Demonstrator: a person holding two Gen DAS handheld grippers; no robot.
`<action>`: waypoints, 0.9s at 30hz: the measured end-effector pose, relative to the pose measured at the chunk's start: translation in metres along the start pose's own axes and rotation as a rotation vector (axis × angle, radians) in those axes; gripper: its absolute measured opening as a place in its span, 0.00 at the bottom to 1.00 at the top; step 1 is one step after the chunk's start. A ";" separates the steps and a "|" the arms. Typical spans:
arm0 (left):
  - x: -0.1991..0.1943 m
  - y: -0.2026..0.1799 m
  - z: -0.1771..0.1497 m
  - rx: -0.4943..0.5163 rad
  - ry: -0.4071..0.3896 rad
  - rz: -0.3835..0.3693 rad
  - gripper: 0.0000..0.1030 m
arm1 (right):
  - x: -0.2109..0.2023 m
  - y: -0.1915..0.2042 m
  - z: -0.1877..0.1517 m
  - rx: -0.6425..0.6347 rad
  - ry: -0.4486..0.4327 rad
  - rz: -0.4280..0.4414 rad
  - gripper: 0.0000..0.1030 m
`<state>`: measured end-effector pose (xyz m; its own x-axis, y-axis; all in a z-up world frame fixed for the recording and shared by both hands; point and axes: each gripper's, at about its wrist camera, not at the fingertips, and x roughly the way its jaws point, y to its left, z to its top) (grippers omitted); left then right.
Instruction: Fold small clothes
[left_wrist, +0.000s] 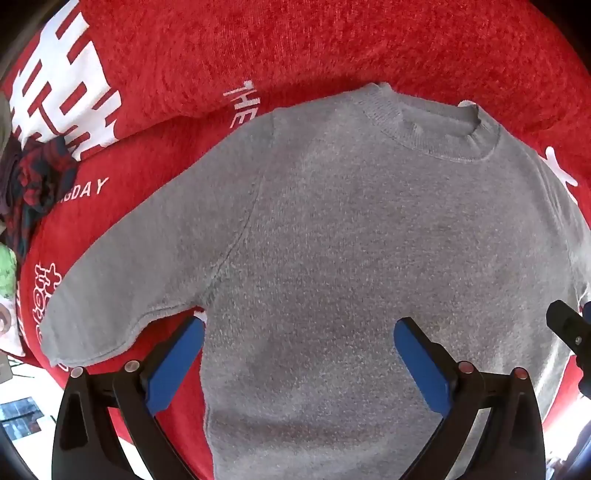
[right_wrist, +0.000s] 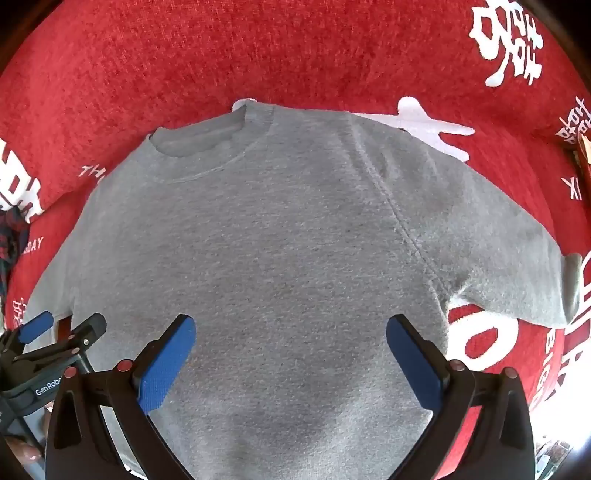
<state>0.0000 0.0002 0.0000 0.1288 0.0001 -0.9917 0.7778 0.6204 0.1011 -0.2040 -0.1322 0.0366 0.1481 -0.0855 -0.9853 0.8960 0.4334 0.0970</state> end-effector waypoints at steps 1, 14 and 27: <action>0.000 0.000 0.000 0.000 0.001 0.000 1.00 | 0.000 0.000 0.000 0.000 -0.001 0.001 1.00; 0.000 0.000 -0.001 0.002 -0.004 -0.001 1.00 | -0.001 0.002 -0.002 0.004 -0.004 0.005 1.00; -0.006 0.003 -0.010 0.001 -0.010 -0.003 1.00 | -0.001 0.003 -0.003 0.002 -0.002 0.004 1.00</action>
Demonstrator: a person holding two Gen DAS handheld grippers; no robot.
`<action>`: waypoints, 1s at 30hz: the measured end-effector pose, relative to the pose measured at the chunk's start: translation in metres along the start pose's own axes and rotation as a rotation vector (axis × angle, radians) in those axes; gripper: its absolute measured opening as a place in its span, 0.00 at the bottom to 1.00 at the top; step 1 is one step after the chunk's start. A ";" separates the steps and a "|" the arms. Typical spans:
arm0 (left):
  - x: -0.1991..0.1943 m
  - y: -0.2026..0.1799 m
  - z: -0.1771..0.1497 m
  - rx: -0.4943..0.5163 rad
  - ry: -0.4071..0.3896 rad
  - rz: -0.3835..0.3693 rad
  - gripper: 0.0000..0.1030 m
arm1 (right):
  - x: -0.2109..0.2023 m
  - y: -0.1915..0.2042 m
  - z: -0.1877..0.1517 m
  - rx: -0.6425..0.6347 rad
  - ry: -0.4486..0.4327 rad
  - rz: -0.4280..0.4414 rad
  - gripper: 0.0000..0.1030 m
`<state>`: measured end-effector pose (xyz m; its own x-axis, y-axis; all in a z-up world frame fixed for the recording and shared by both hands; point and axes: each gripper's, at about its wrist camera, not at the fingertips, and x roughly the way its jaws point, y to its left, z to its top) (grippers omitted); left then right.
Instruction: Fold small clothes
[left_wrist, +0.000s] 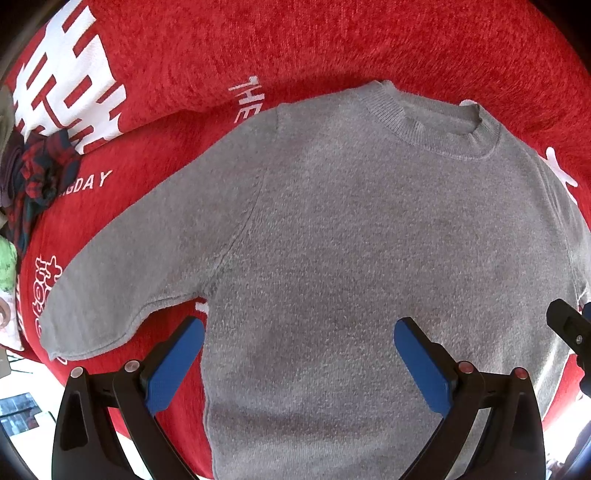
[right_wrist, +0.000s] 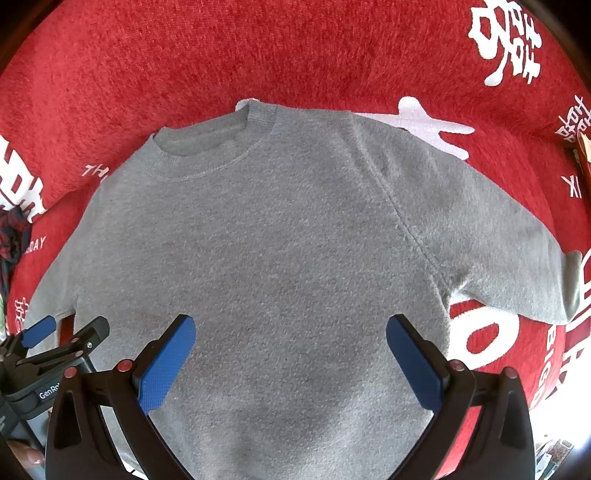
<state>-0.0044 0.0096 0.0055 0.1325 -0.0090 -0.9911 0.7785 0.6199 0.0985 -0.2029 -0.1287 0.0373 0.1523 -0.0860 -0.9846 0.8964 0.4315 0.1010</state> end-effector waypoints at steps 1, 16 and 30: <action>0.000 0.000 0.000 0.000 -0.001 0.000 1.00 | 0.000 0.001 -0.001 0.000 0.000 0.000 1.00; 0.004 0.002 -0.001 0.000 0.006 0.001 1.00 | 0.000 0.004 -0.005 0.001 0.003 -0.006 1.00; 0.005 0.000 0.000 0.001 0.023 0.003 1.00 | 0.004 0.002 -0.001 -0.004 0.019 -0.011 1.00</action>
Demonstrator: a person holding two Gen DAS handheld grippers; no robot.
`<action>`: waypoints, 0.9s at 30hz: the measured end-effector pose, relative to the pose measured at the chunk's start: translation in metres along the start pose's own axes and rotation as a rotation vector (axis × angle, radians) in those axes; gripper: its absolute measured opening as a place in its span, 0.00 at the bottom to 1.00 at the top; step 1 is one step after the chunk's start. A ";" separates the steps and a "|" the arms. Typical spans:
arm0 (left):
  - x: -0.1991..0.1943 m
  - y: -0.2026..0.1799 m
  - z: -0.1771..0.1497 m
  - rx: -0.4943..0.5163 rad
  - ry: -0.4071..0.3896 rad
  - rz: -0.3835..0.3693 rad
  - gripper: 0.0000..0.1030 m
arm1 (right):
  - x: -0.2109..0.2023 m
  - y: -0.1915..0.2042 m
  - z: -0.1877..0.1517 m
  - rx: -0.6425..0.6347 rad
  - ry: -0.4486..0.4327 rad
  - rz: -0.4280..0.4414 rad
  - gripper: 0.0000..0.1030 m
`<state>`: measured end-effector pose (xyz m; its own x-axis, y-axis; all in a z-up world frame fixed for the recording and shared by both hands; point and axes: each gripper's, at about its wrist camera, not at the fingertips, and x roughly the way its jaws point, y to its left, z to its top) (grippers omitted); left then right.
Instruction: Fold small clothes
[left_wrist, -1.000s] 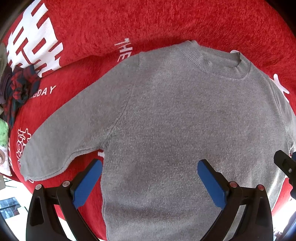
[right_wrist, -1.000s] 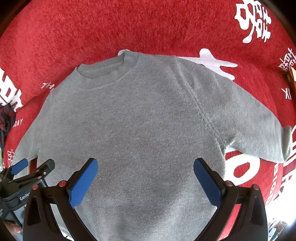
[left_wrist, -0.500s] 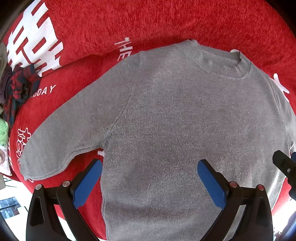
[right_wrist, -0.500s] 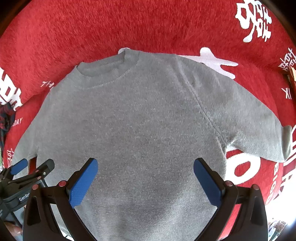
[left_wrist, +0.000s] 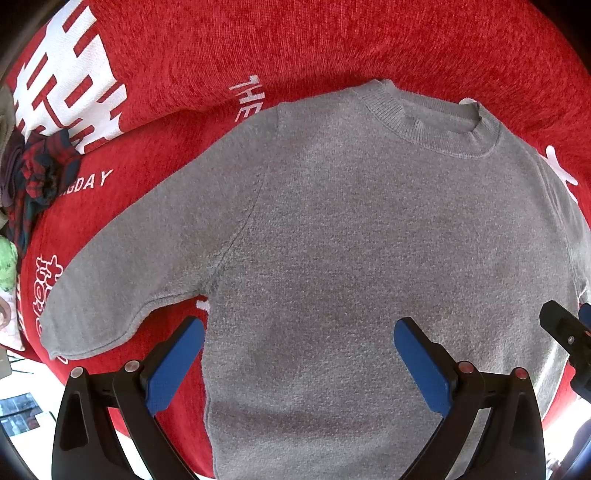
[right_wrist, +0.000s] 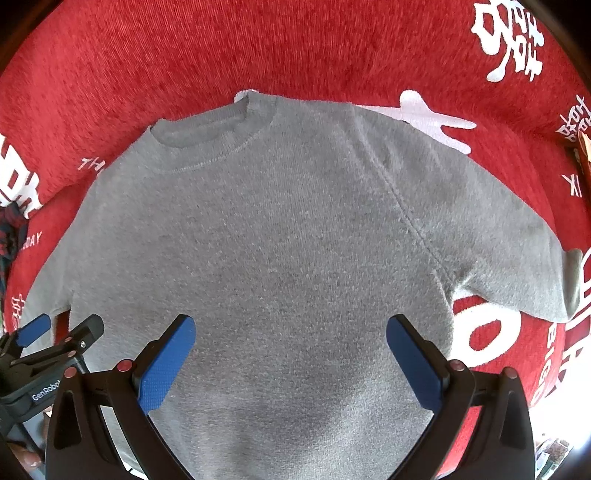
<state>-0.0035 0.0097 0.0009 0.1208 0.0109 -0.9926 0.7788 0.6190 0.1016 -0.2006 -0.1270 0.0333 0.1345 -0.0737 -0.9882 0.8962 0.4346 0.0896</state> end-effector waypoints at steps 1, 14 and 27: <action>0.000 0.000 0.000 0.000 -0.004 -0.001 1.00 | 0.000 0.000 0.000 -0.001 0.001 -0.001 1.00; -0.001 0.002 -0.001 0.005 0.005 0.002 1.00 | 0.004 0.002 -0.002 -0.019 0.006 -0.009 1.00; -0.006 -0.001 -0.002 -0.036 -0.054 -0.004 1.00 | 0.007 0.000 -0.006 -0.053 0.039 0.029 1.00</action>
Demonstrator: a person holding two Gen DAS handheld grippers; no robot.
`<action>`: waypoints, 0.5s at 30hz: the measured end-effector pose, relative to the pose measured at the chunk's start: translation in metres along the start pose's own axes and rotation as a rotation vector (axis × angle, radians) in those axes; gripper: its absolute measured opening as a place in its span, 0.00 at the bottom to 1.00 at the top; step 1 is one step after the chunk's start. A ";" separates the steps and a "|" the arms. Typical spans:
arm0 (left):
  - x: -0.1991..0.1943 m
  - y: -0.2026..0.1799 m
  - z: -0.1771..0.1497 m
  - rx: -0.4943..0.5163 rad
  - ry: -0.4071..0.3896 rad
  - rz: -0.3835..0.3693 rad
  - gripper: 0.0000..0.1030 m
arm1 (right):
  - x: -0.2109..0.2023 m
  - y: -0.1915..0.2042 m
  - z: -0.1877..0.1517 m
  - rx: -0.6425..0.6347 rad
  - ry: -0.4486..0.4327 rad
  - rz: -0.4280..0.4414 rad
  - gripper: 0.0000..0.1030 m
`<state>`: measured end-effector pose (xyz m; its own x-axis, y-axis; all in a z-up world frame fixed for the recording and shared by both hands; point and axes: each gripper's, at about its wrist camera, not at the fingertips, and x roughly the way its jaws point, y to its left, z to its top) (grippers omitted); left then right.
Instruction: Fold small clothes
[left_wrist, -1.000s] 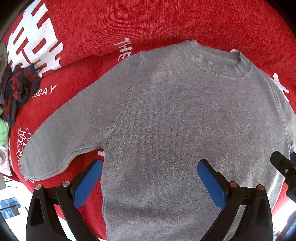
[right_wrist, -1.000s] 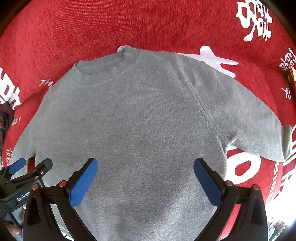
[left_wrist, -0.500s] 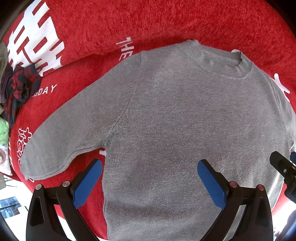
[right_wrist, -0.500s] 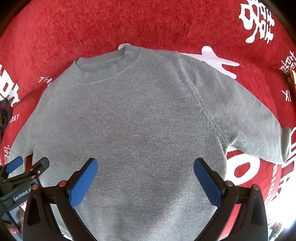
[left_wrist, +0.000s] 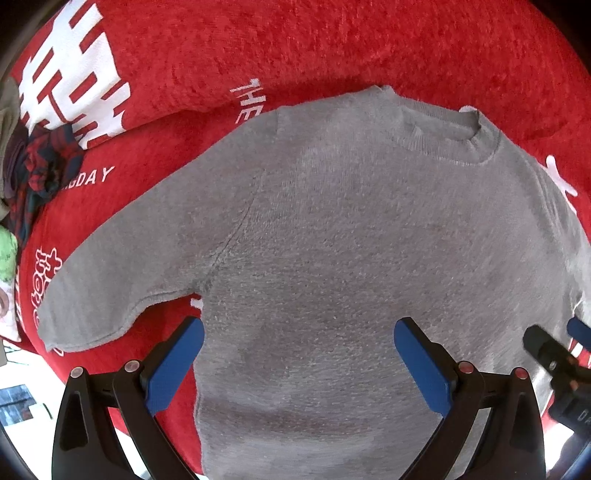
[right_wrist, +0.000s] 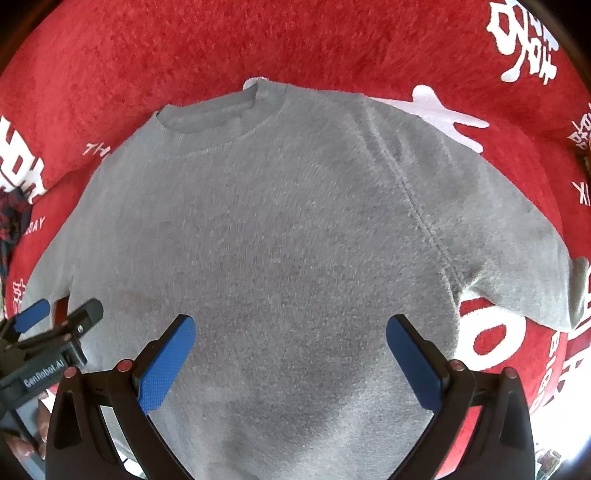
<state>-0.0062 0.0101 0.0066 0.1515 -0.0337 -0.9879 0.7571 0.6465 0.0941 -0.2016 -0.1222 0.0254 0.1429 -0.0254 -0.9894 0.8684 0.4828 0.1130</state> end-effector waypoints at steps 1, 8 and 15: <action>-0.001 0.000 0.000 -0.007 0.003 -0.004 1.00 | 0.000 0.000 0.000 -0.006 0.002 0.004 1.00; -0.006 0.001 -0.002 -0.070 0.007 0.008 1.00 | 0.001 -0.001 0.002 -0.055 0.010 0.036 1.00; -0.009 0.011 -0.008 -0.121 0.017 -0.004 1.00 | 0.001 0.003 0.012 -0.089 -0.005 0.040 1.00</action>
<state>-0.0039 0.0236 0.0155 0.1367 -0.0240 -0.9903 0.6752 0.7338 0.0754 -0.1937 -0.1312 0.0262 0.1790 -0.0086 -0.9838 0.8161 0.5598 0.1436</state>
